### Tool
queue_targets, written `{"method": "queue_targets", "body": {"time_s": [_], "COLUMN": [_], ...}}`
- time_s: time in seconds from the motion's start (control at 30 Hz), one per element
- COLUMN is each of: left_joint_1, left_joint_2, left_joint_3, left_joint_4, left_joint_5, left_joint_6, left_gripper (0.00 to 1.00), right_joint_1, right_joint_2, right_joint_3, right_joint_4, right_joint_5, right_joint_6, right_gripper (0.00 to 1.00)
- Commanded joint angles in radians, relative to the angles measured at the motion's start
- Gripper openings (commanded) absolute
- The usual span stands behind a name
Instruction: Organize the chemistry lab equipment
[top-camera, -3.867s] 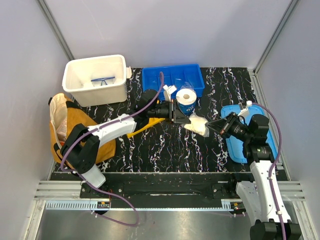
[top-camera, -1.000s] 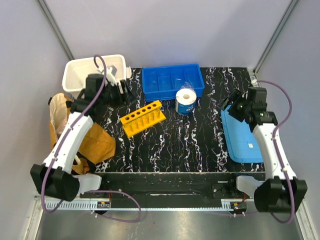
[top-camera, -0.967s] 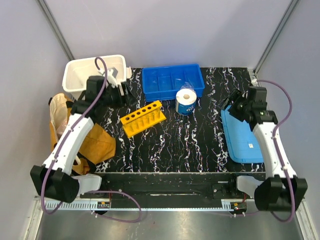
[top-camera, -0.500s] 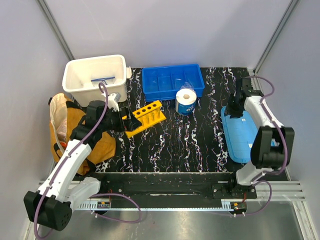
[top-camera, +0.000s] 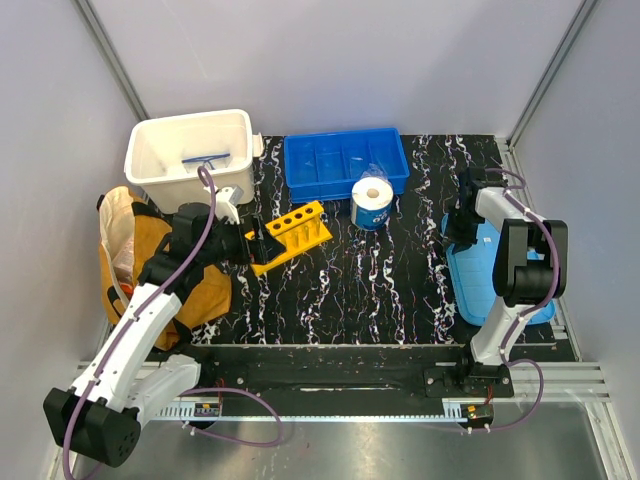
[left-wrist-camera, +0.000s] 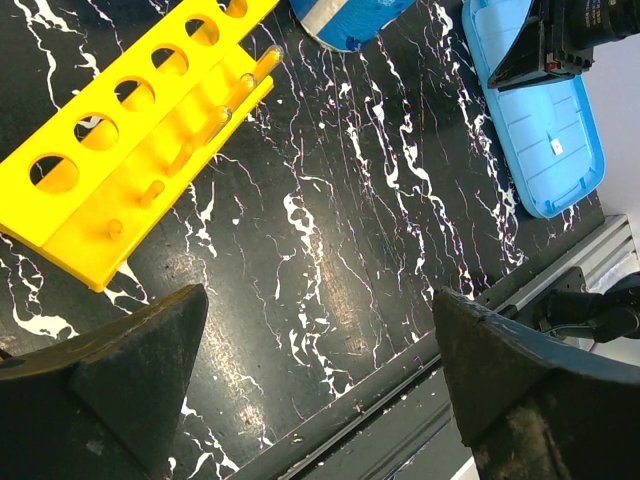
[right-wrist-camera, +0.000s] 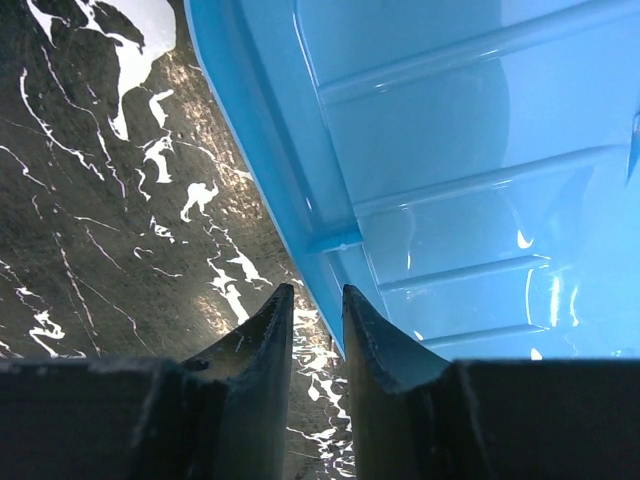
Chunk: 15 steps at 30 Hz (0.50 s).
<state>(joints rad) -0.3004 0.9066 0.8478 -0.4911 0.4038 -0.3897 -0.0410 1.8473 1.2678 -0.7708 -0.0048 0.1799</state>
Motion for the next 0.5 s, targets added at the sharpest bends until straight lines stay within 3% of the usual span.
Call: {"method": "queue_targets", "body": {"time_s": [0.0, 0.47], "left_joint_1": [-0.003, -0.005], "left_joint_2": [-0.012, -0.015], "left_joint_3": [0.01, 0.007], "left_joint_4": [0.045, 0.048], "left_joint_5": [-0.011, -0.019], "left_joint_6": [0.009, 0.015], "left_gripper": [0.99, 0.99], "right_joint_1": [0.004, 0.073], "right_joint_2": [-0.01, 0.029], "right_joint_3": [-0.001, -0.051], "right_joint_4": [-0.004, 0.036], "right_joint_5": [0.038, 0.074], "right_joint_6": [0.009, 0.043], "right_gripper": [0.3, 0.26]}}
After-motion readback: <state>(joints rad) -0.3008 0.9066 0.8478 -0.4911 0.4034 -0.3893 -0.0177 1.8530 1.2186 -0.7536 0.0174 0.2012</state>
